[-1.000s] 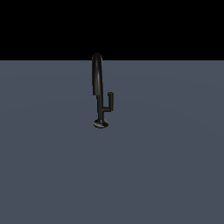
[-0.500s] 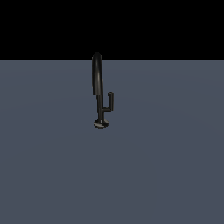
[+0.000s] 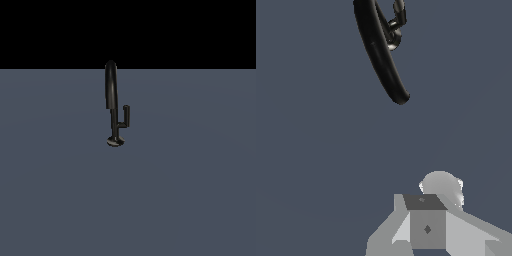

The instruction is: Turn on the faucet by rotating a designated handle.

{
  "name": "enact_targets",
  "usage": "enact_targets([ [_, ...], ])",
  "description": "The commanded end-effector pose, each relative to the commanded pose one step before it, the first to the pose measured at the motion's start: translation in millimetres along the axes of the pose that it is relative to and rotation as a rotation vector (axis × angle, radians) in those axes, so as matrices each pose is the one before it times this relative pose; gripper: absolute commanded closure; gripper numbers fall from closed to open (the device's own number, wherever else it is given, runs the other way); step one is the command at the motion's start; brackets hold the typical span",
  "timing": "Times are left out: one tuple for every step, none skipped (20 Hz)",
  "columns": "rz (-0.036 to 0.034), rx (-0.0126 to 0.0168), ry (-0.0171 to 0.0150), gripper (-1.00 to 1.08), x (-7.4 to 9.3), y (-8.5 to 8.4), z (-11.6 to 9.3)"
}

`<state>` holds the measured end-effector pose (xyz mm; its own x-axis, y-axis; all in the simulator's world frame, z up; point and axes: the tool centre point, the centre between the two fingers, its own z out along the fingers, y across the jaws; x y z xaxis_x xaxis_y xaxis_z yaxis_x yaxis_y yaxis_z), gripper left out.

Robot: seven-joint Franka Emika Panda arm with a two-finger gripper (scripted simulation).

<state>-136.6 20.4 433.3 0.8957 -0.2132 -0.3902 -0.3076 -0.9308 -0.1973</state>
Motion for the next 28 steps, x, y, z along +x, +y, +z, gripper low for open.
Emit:
enact_targets([
  [0.03456, 0.03545, -0.03696, 1.08, 15.62, -3.82, 1.41],
  [0.01367, 0.01418, -0.01481, 1.08, 6.18, -1.56, 0.53],
  [0.01373, 0.01427, -0.0149, 1.08, 6.22, -1.56, 0.53],
  [0.01379, 0.01436, -0.01498, 1.08, 6.25, -1.56, 0.52],
  [0.01384, 0.01444, -0.01506, 1.08, 6.27, -1.57, 0.52],
  [0.0139, 0.01453, -0.01514, 1.08, 6.3, -1.58, 0.52],
  [0.01396, 0.01462, -0.01523, 1.08, 6.33, -1.58, 0.52],
  [0.01402, 0.01472, -0.01532, 1.08, 6.37, -1.59, 0.52],
  [0.01408, 0.0148, -0.01541, 1.08, 6.39, -1.6, 0.52],
  [0.01415, 0.01491, -0.01551, 1.08, 6.43, -1.6, 0.51],
  [0.01421, 0.01499, -0.0156, 1.08, 6.46, -1.61, 0.51],
  [0.01428, 0.0151, -0.0157, 1.08, 6.49, -1.62, 0.51],
  [0.01436, 0.0152, -0.01581, 1.08, 6.53, -1.62, 0.51],
  [0.01444, 0.01531, -0.01592, 1.08, 6.57, -1.62, 0.51],
  [0.01452, 0.01542, -0.01603, 1.08, 6.6, -1.64, 0.51],
  [0.01462, 0.01554, -0.01616, 1.08, 6.64, -1.64, 0.5],
  [0.01471, 0.01565, -0.01627, 1.08, 6.68, -1.65, 0.5],
  [0.01483, 0.01579, -0.01642, 1.08, 6.73, -1.66, 0.5],
  [0.01494, 0.01592, -0.01655, 1.08, 6.78, -1.67, 0.5],
  [0.01506, 0.01606, -0.0167, 1.08, 6.83, -1.68, 0.5],
  [0.01518, 0.0162, -0.01684, 1.08, 6.87, -1.69, 0.5],
  [0.01533, 0.01637, -0.01701, 1.08, 6.94, -1.71, 0.5],
  [0.01547, 0.01653, -0.01718, 1.08, 7.0, -1.72, 0.5],
  [0.01563, 0.0167, -0.01735, 1.08, 7.06, -1.73, 0.5],
  [0.0158, 0.01688, -0.01754, 1.08, 7.12, -1.75, 0.5],
  [0.01598, 0.01708, -0.01773, 1.08, 7.2, -1.77, 0.5],
  [0.01617, 0.01728, -0.01793, 1.08, 7.27, -1.79, 0.5],
  [0.01637, 0.0175, -0.01815, 1.08, 7.35, -1.81, 0.5],
])
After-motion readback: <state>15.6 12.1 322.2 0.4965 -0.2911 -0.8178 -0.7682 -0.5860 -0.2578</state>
